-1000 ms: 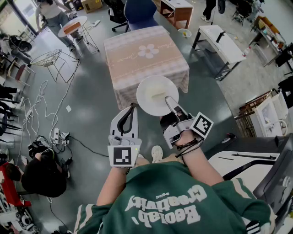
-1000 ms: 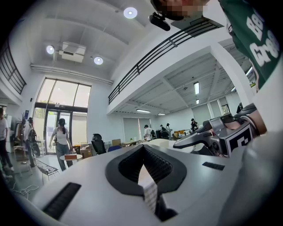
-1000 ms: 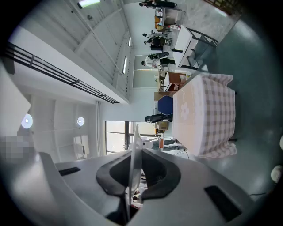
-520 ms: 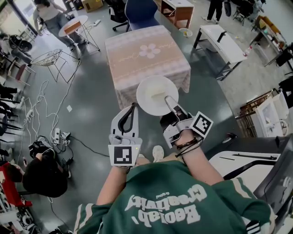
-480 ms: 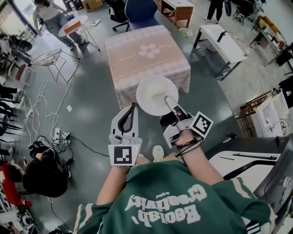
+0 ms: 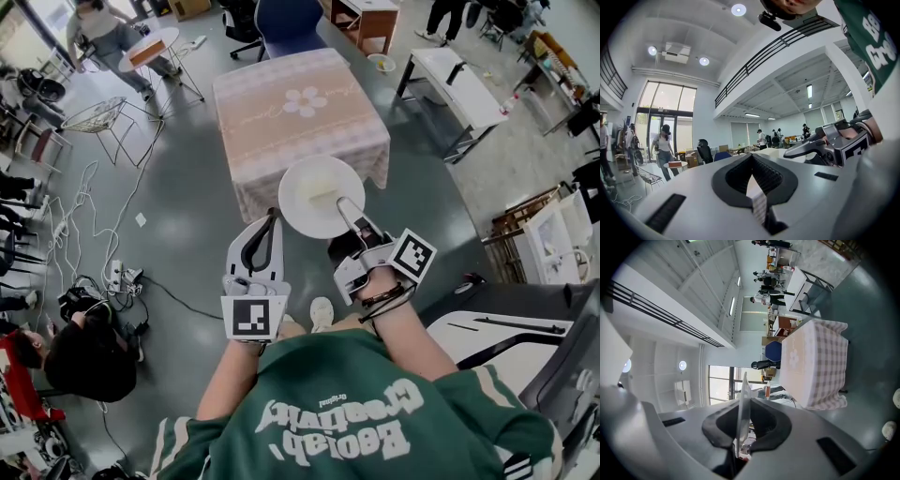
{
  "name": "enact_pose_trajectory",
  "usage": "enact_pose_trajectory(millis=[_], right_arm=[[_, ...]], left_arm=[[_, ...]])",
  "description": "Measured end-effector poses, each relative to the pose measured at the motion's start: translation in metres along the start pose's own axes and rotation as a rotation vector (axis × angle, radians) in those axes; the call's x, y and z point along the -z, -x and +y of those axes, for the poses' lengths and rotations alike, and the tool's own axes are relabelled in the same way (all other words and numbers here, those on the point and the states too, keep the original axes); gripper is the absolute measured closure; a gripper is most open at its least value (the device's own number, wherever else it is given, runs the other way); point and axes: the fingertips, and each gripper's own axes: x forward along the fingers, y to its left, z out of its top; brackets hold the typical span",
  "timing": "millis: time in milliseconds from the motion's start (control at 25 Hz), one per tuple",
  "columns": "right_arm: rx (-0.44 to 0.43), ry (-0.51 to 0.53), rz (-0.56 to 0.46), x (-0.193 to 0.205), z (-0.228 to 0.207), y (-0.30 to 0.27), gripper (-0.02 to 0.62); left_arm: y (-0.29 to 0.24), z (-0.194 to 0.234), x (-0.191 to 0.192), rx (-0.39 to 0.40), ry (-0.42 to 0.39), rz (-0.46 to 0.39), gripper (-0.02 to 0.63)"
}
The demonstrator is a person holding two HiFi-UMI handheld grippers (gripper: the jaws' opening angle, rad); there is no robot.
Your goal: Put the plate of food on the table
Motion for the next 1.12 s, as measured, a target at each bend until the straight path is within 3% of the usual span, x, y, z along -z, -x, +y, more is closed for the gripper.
enact_pose_trajectory(millis=[600,720,1120], right_arm=[[0.008,0.017,0.022,-0.015,-0.006,0.0,0.563],[-0.01,0.021,0.012,-0.018,-0.006,-0.005,0.563],[-0.016,0.026,-0.032,-0.033,-0.007,-0.045,0.563]], left_arm=[[-0.02,-0.003,-0.005,-0.023,-0.009,-0.009,0.597],[-0.027,-0.002,-0.003,-0.017,-0.045,-0.024,0.597],[-0.057,0.032,-0.001,0.0,-0.061,-0.044,0.597]])
